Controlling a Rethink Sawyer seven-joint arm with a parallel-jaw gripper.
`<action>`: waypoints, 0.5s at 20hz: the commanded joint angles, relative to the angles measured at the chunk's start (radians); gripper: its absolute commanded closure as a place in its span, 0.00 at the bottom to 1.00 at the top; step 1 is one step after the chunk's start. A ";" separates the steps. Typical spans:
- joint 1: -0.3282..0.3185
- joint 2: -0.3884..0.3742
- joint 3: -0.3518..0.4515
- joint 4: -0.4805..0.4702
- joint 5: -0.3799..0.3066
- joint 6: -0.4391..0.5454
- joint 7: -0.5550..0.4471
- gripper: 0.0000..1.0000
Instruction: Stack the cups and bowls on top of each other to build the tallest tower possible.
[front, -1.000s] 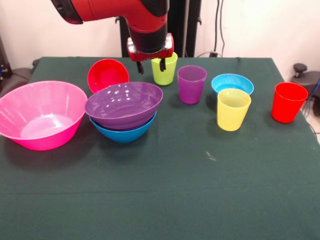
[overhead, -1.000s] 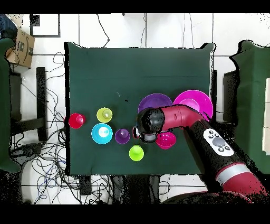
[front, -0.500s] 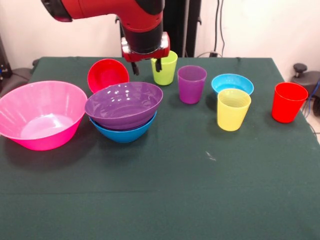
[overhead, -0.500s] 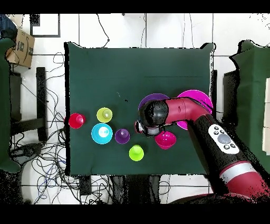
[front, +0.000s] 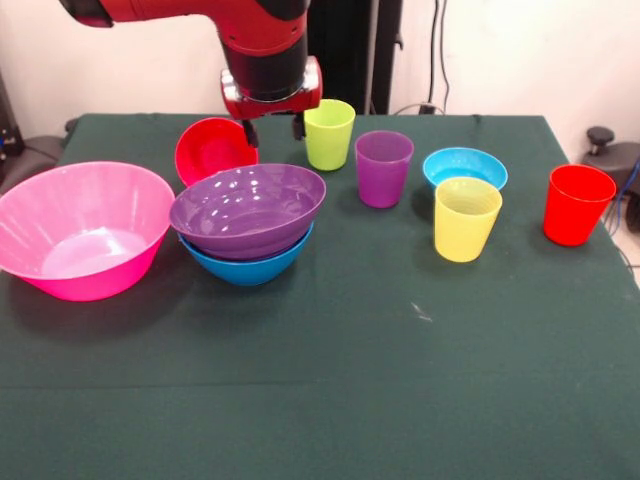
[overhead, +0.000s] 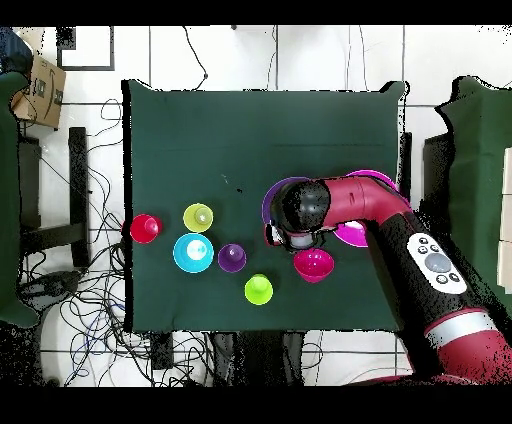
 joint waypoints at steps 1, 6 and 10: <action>0.003 0.004 0.035 -0.069 -0.120 0.081 -0.369 0.00; 0.013 0.020 0.021 -0.067 -0.154 0.076 -0.386 0.00; 0.018 0.038 0.008 -0.050 -0.181 0.062 -0.369 0.00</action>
